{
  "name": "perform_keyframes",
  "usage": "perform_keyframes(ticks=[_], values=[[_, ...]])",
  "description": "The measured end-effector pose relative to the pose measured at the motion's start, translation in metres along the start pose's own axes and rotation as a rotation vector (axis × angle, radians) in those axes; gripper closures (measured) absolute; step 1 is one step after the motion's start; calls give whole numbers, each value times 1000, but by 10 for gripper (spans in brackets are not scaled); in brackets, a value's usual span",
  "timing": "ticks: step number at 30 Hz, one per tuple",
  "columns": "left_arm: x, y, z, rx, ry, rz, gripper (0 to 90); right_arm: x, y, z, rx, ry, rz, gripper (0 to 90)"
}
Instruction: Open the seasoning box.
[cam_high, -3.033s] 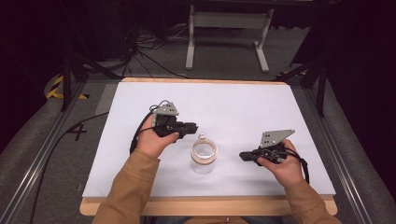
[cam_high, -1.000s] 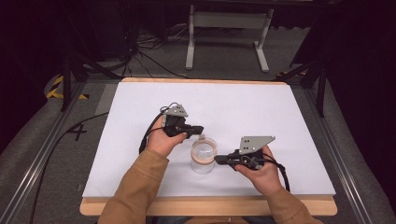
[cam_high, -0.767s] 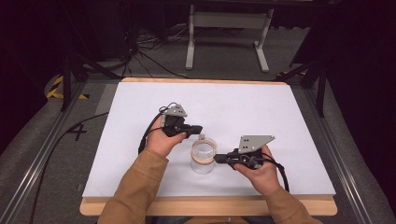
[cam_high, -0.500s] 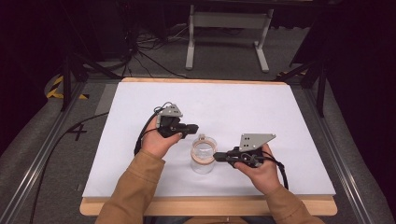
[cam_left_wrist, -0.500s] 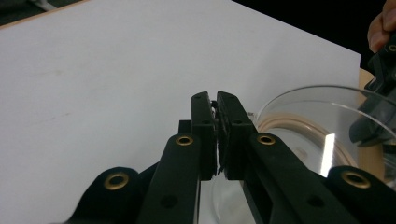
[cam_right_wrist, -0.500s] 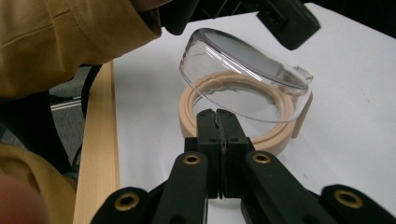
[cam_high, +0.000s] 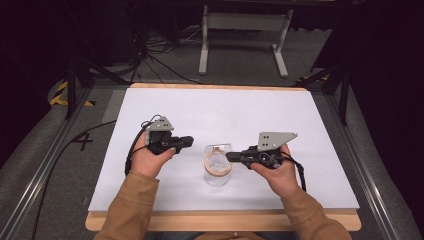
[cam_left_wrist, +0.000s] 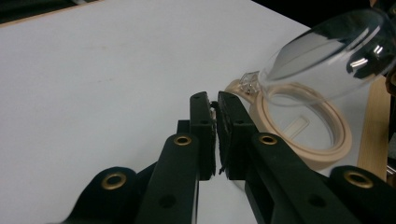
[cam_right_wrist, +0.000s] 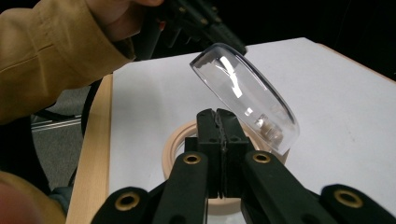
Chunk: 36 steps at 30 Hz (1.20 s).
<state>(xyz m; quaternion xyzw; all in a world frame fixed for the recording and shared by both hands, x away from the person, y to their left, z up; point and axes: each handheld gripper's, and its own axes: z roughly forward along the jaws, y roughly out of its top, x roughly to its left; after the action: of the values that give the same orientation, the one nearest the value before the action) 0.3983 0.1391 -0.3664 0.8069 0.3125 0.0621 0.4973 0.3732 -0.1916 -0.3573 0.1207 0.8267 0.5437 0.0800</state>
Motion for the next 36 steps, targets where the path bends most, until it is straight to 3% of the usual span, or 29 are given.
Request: perform_keyframes(ticks=[11, 17, 26, 32, 36], values=[[1, -18, -19, 30, 38, -32, 839, -17, 6, 8, -39, -29, 7, 900], [0, -24, -23, 44, 45, -38, 838, -27, 3, 12, -24, -73, 20, 900], [0, -24, -20, 51, 35, -42, 838, -28, 3, 8, -29, -84, 29, 900], [-3, -20, -18, 44, 15, -20, 827, -28, 4, 0, -34, -89, 29, 898], [-5, -17, -19, 40, 7, -14, 819, -29, 5, -8, -15, -76, 34, 839]])
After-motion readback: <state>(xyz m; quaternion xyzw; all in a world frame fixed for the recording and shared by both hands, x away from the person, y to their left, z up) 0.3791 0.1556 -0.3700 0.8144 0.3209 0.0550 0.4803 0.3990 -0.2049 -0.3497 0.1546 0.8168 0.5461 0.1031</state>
